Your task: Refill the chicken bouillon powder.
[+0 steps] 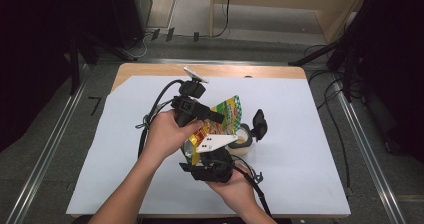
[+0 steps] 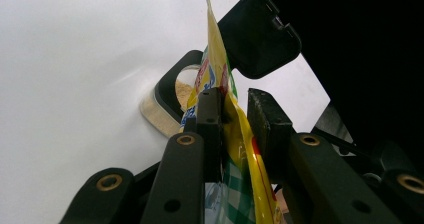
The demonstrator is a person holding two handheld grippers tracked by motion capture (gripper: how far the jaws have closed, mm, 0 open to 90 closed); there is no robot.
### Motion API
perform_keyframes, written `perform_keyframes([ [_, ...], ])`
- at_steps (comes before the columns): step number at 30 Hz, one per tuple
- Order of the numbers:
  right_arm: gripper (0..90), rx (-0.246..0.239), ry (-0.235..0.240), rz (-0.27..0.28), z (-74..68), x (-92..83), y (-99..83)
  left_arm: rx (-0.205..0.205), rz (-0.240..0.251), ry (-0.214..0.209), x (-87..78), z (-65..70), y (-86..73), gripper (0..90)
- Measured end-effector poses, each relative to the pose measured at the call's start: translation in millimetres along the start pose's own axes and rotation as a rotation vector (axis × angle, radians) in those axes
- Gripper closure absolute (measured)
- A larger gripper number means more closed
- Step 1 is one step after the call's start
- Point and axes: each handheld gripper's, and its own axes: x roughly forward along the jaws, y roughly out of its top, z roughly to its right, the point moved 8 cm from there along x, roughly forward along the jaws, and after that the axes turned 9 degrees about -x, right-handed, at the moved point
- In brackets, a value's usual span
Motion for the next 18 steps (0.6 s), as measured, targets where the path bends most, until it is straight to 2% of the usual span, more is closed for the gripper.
perform_keyframes([
  [18, 63.9, 0.004, -0.009, -0.004, 1.6, 0.5, -1.7, -0.003, -0.006, 0.000, 3.3, 0.6, -0.9, 76.2],
])
